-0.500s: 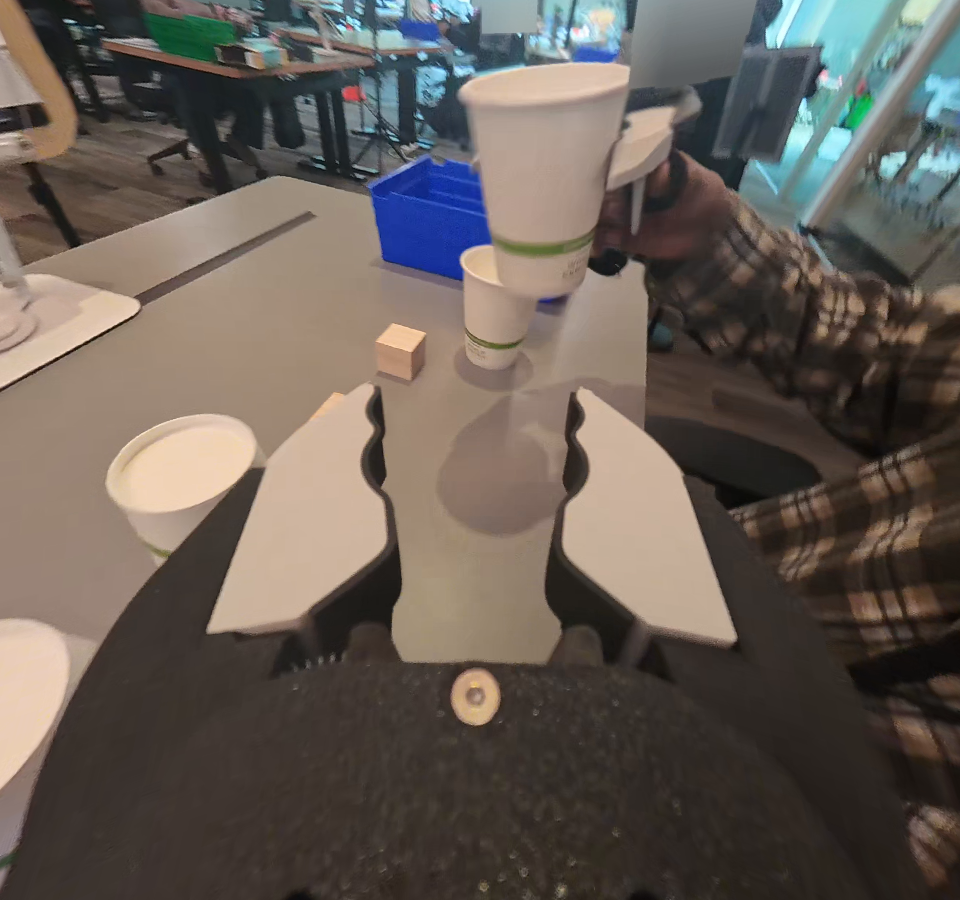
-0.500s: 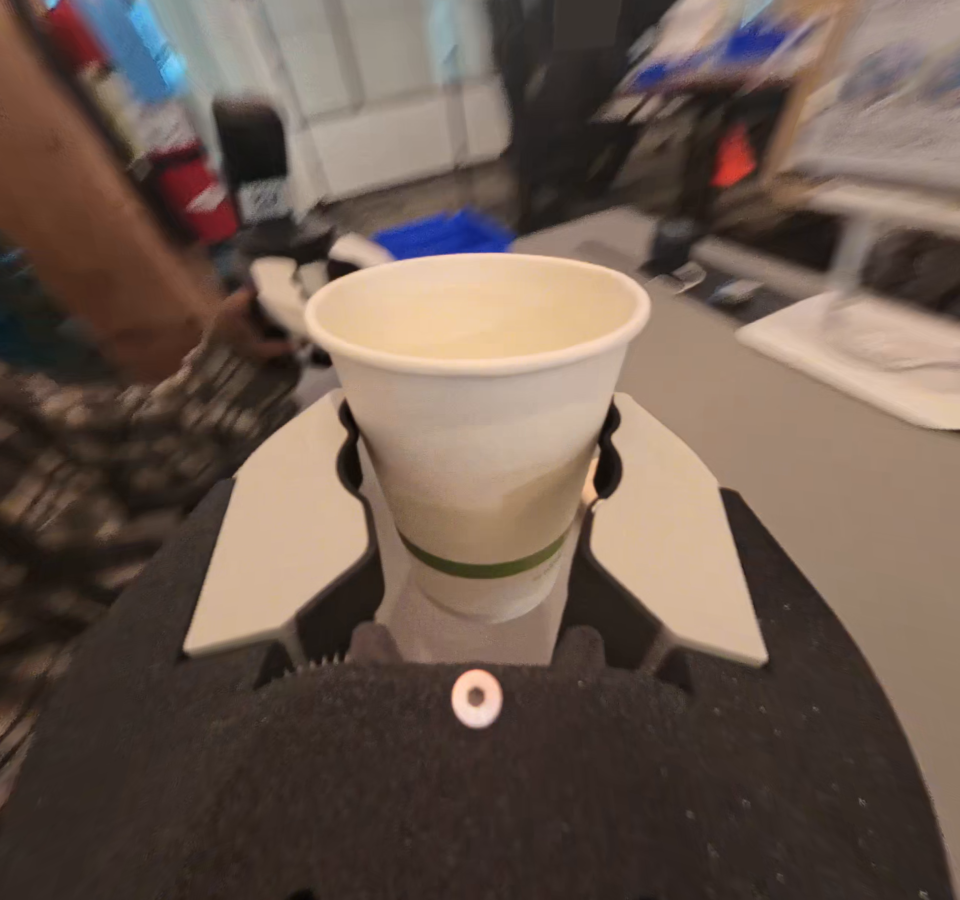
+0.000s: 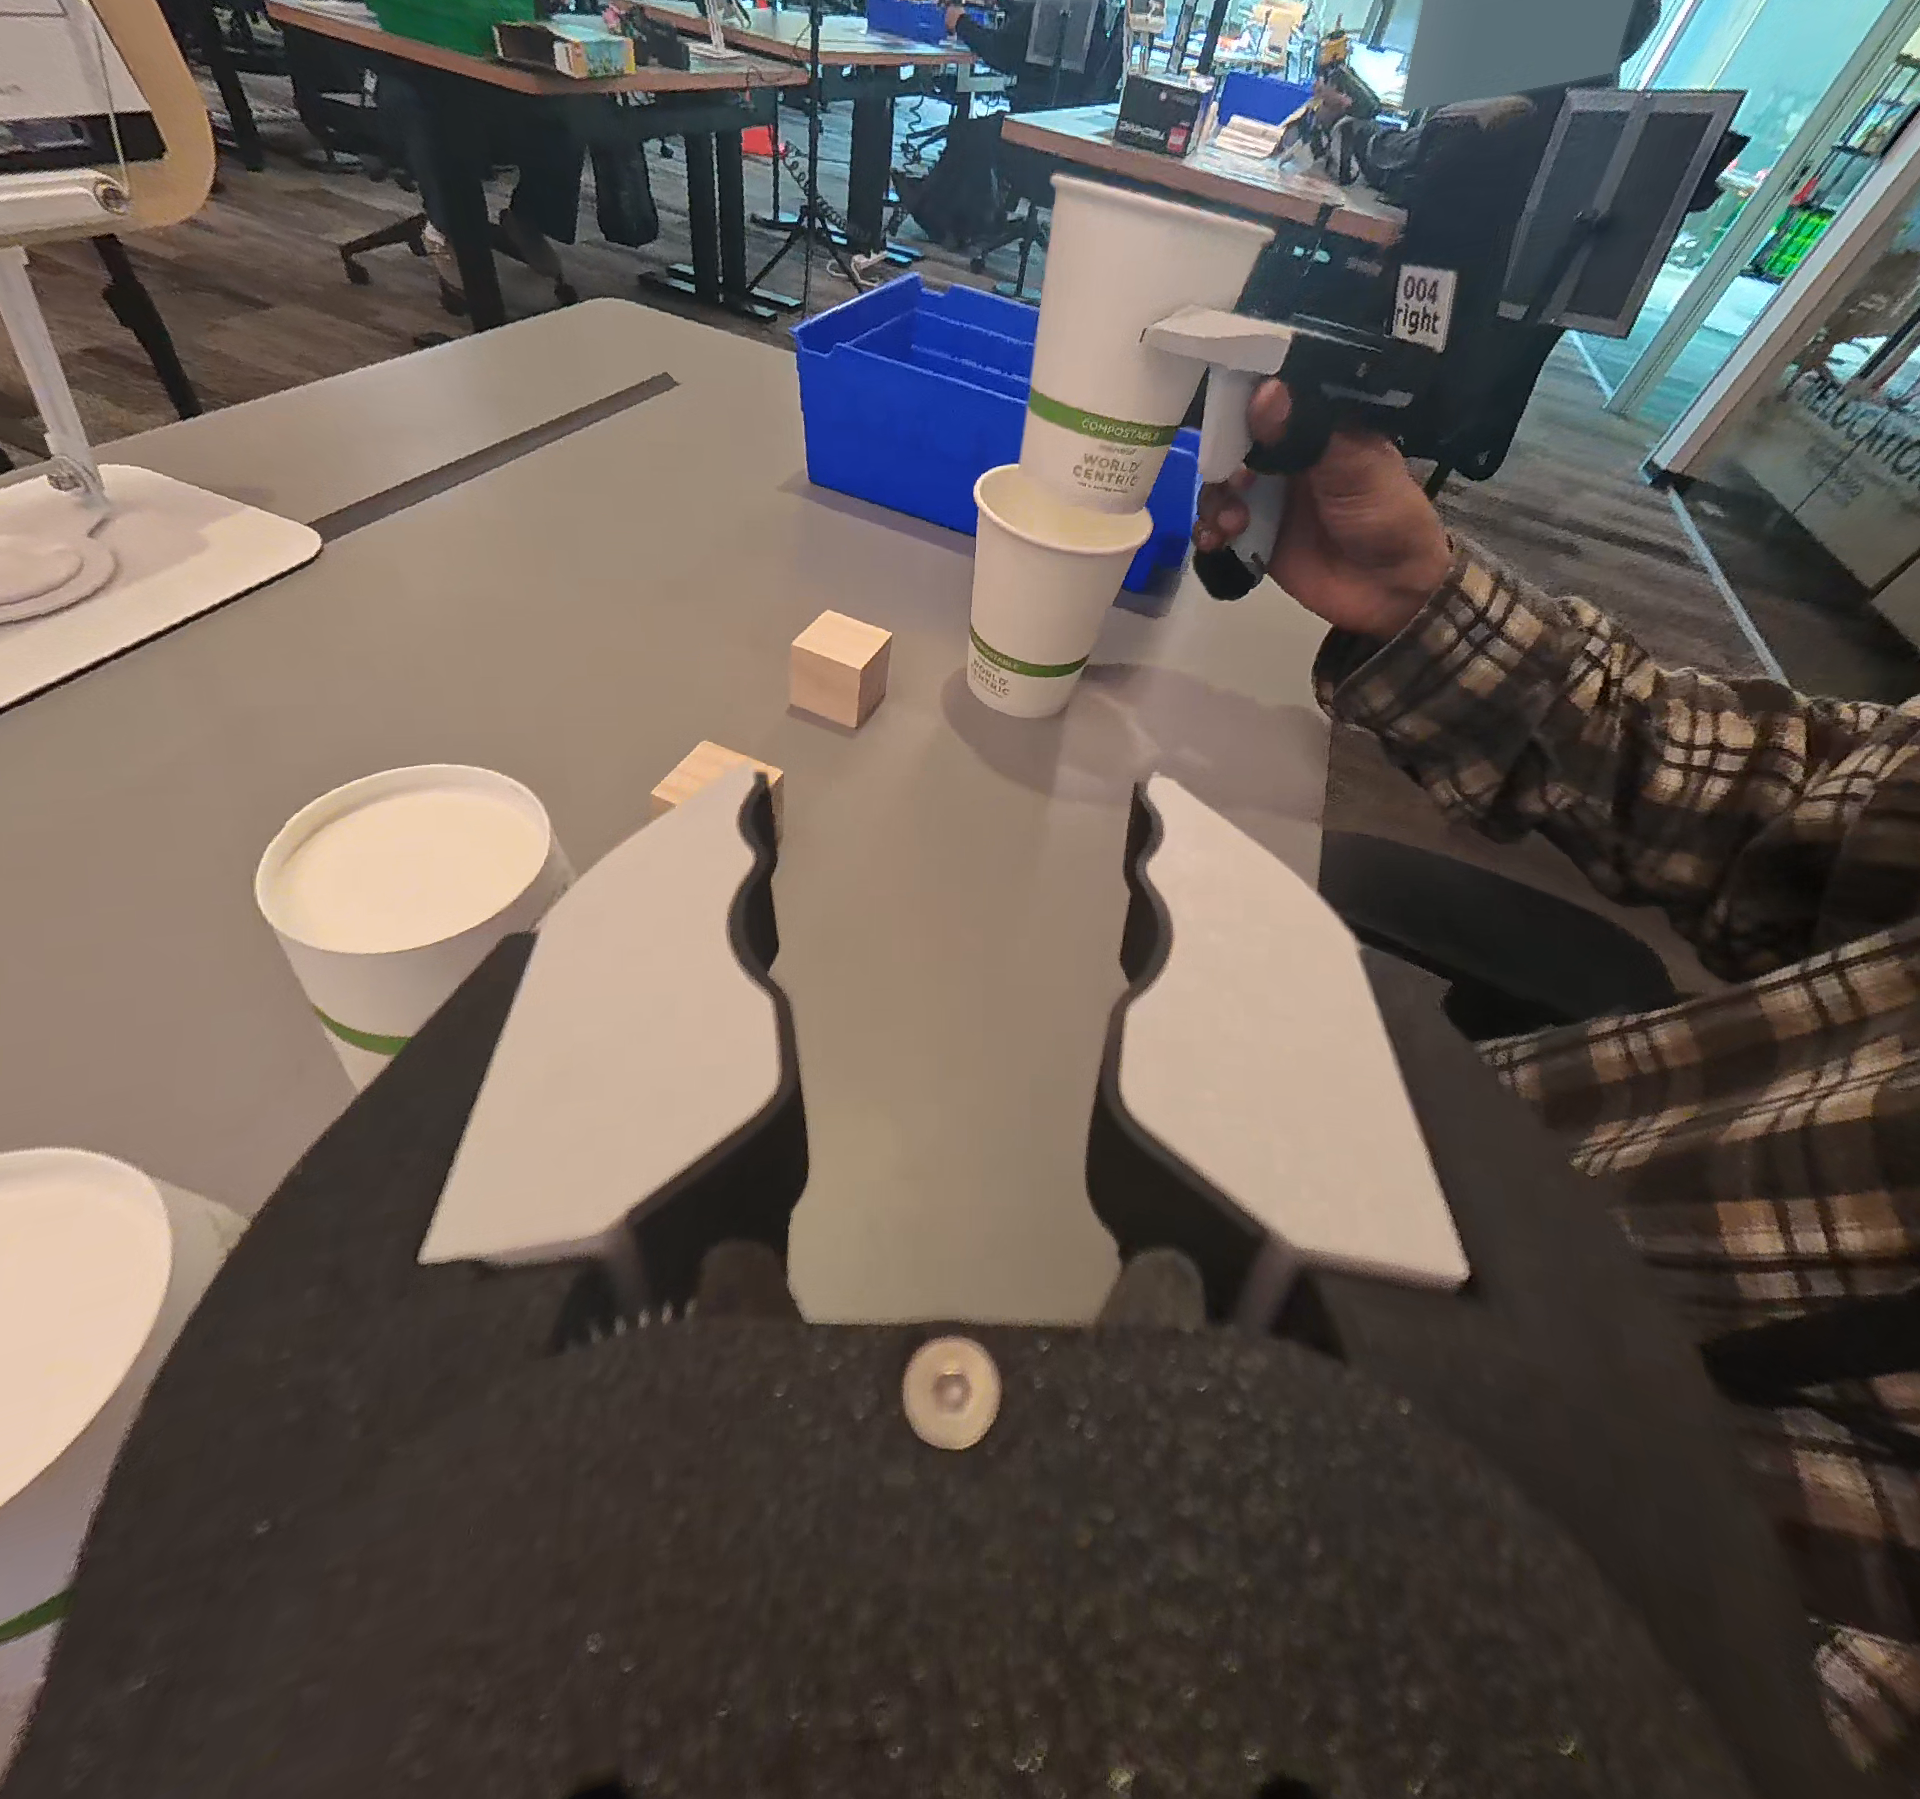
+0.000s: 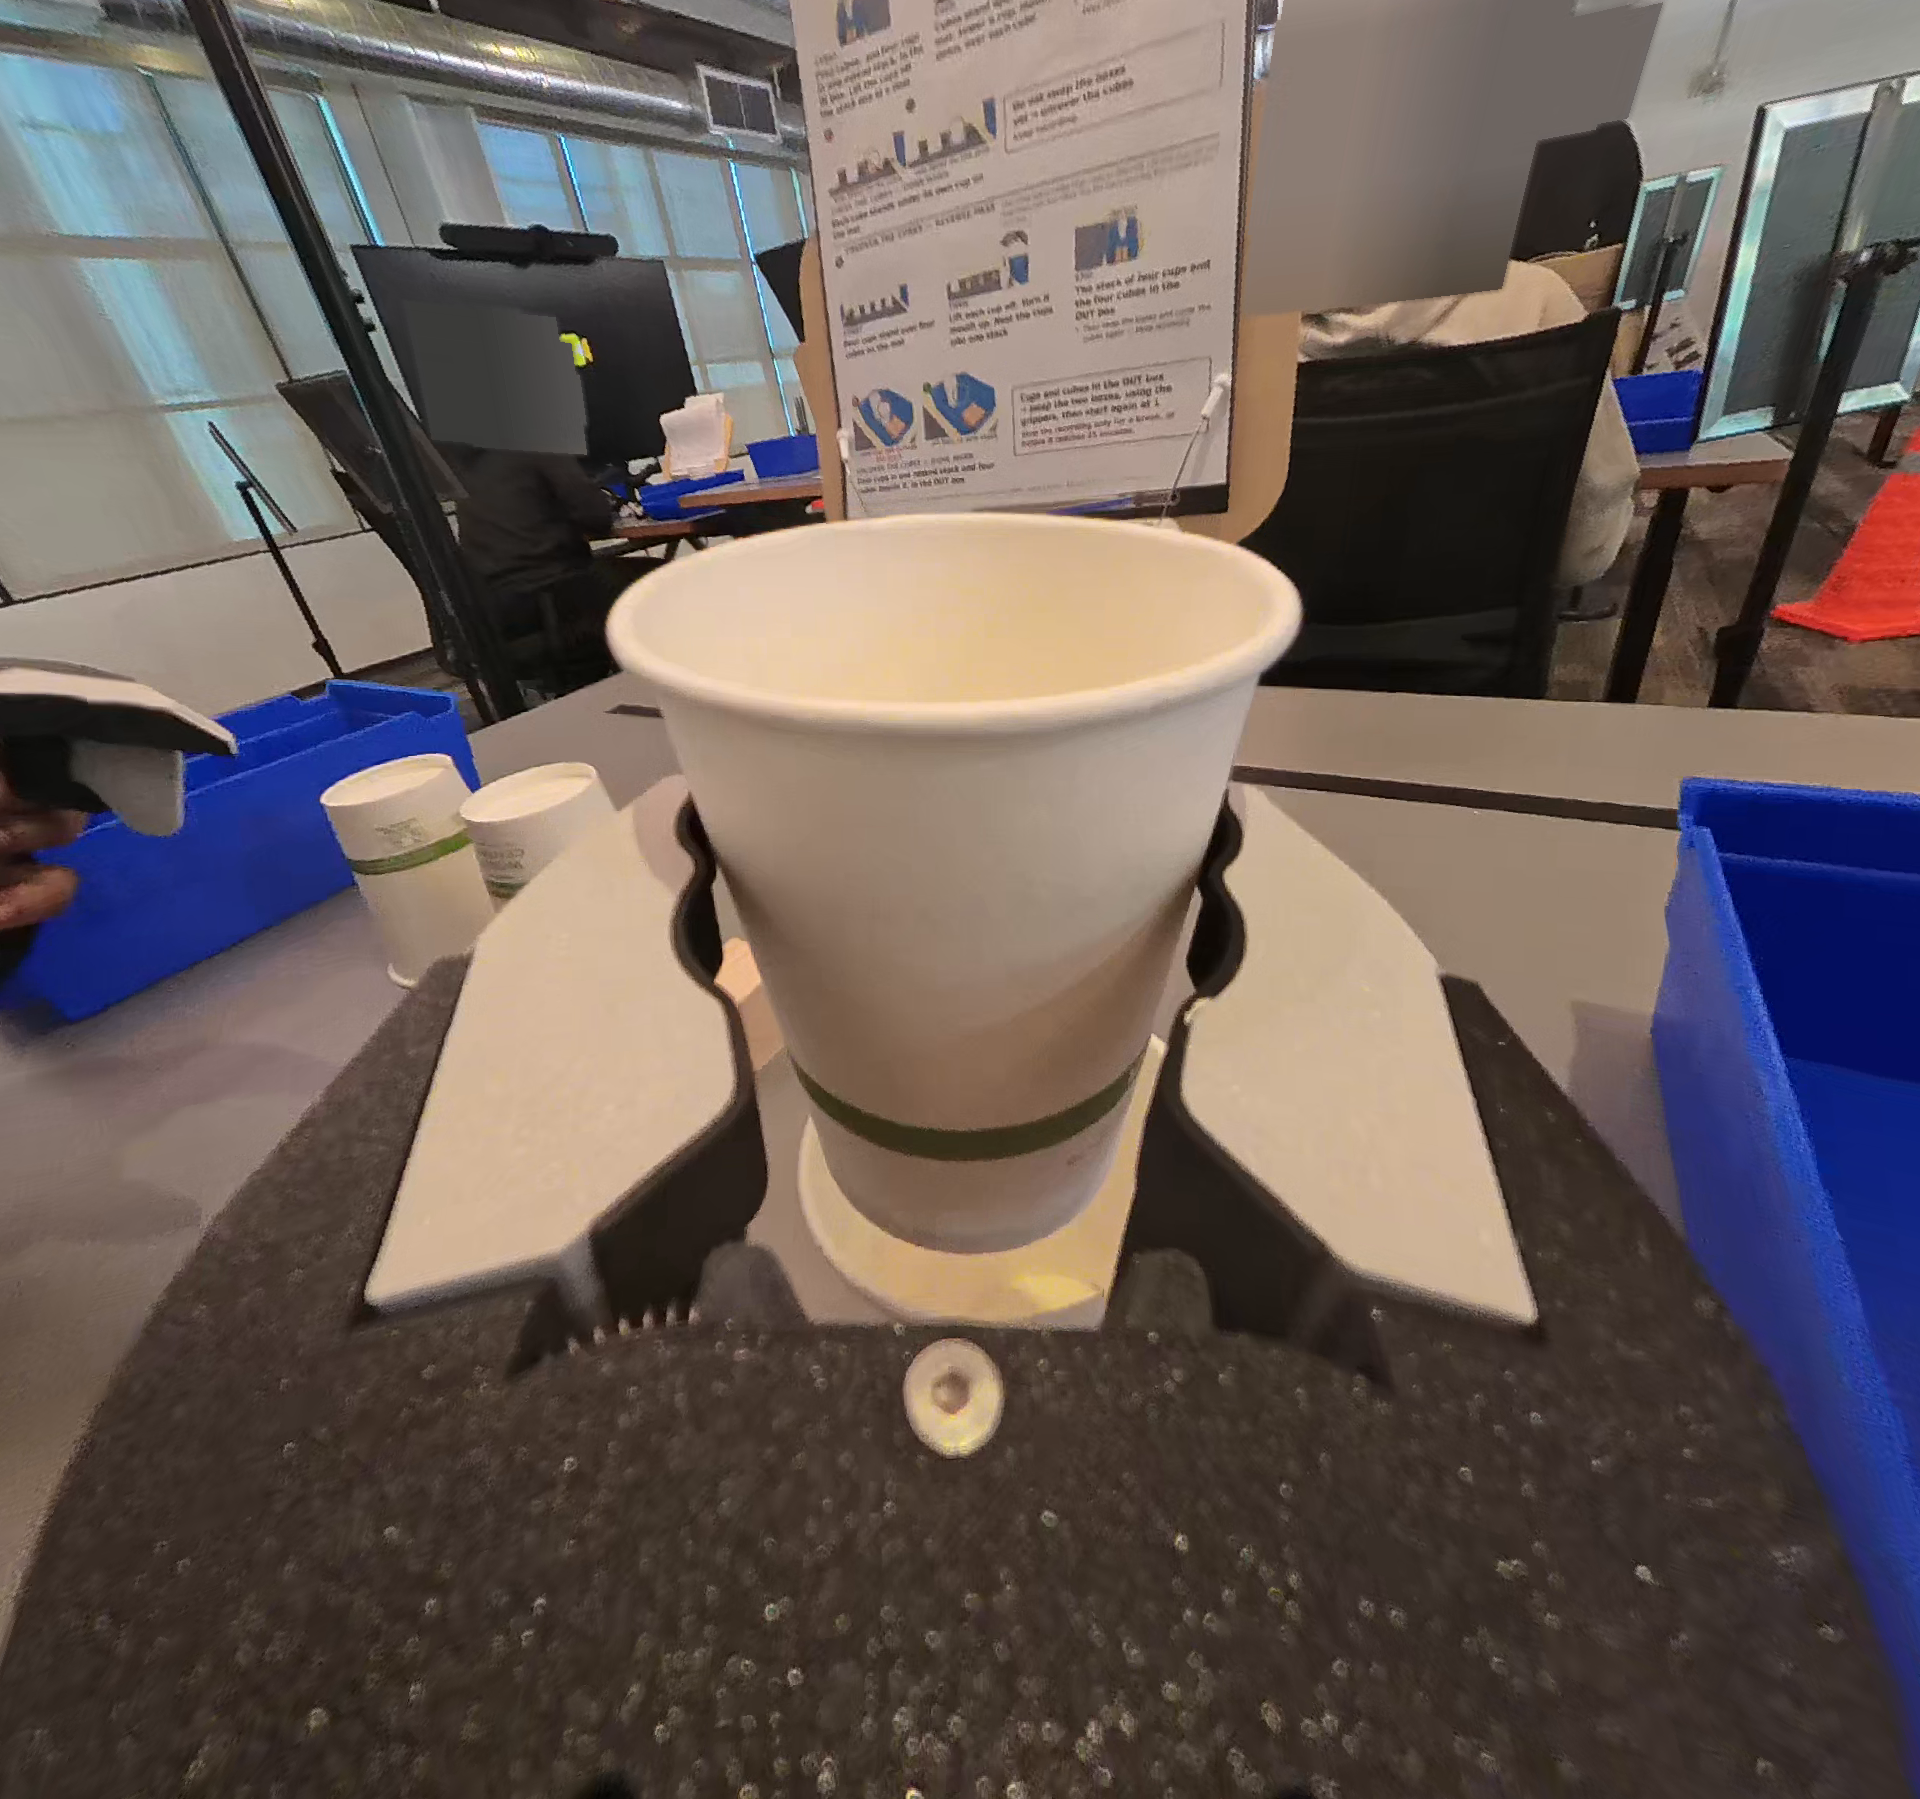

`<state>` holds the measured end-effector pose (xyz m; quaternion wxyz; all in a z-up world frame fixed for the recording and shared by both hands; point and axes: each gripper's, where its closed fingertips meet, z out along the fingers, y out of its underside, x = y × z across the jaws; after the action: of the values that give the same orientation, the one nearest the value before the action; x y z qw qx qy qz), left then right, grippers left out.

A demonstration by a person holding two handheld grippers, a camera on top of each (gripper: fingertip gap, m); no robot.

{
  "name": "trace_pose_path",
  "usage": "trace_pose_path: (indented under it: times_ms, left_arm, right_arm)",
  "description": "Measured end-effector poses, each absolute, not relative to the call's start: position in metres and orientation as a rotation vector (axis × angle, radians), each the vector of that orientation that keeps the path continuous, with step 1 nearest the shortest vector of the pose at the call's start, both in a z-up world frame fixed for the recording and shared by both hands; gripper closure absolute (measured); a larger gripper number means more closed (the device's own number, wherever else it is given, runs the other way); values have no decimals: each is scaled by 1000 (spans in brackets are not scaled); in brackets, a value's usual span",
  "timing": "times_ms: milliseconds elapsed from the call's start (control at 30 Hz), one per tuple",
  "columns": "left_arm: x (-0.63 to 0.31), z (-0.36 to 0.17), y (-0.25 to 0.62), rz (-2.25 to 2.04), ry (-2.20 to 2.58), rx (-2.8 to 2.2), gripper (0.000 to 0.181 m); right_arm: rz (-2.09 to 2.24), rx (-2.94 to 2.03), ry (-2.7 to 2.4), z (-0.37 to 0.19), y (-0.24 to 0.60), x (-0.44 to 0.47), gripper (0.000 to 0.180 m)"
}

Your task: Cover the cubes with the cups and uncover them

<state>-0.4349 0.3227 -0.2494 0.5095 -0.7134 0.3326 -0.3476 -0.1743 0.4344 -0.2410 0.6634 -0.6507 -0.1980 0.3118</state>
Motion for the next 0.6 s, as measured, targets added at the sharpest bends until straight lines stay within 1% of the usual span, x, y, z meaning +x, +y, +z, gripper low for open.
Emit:
trace_pose_path:
  times_ms: [233, 267, 300, 333, 367, 400, 467, 600]
  left_arm:
    - [-439, -249, 325, -851, 788, -1721, 118]
    - [-440, -249, 325, -847, 786, -1719, 118]
    - [-441, -248, 325, -845, 784, -1717, 118]
    - [-442, -247, 324, -843, 781, -1715, 118]
    - [-443, -246, 324, -842, 779, -1713, 118]
    - [-444, -245, 324, -839, 776, -1710, 118]
    - [-446, -244, 325, -836, 772, -1710, 118]
    - [-454, -240, 326, -814, 757, -1710, 117]
  right_arm:
    - [663, -1519, -498, -263, 438, -180, 89]
    - [669, -1520, -516, -266, 436, -182, 85]
    - [670, -1524, -526, -268, 435, -183, 76]
    - [655, -1530, -526, -271, 434, -182, 61]
    - [631, -1537, -523, -272, 433, -178, 51]
    - [613, -1537, -531, -272, 431, -175, 45]
    - [594, -1542, -556, -272, 423, -171, 36]
    - [509, -1539, -626, -256, 406, -158, 34]
